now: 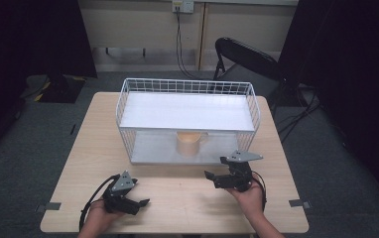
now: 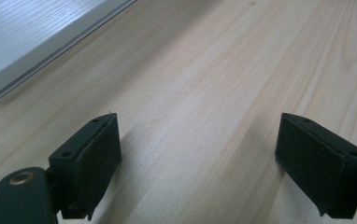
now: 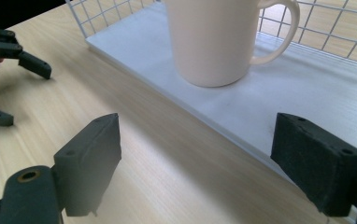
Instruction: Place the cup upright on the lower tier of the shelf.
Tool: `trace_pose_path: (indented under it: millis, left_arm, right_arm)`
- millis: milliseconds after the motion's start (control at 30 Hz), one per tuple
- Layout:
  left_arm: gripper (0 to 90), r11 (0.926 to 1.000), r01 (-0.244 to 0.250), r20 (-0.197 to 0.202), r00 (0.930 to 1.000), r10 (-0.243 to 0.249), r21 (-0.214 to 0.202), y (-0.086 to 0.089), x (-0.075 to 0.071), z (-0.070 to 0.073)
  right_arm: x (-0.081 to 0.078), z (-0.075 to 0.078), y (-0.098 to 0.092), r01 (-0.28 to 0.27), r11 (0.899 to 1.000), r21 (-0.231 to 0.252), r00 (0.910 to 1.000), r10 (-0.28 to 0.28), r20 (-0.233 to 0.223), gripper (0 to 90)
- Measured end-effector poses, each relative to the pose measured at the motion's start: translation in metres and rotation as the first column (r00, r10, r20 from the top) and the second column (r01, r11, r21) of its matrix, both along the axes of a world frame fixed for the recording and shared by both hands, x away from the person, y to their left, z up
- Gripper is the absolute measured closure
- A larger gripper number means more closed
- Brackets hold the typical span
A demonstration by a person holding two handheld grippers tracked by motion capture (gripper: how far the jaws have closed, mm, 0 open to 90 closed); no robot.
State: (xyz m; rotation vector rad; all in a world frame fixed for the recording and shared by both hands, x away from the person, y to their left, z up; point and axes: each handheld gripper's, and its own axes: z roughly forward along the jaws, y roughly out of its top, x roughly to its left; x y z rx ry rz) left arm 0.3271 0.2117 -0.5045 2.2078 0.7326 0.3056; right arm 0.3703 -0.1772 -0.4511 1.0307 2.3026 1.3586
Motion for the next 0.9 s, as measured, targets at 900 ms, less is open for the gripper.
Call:
trace_pose_path:
  millis: [900]
  left_arm:
    - [13.9,1.0,0.0,0.0,1.0,0.0,0.001,0.0,0.0,0.0]
  right_arm:
    - [-0.025,-0.034,-0.045,-0.094,0.995,-0.041,0.9954,0.093,-0.02,15.2]
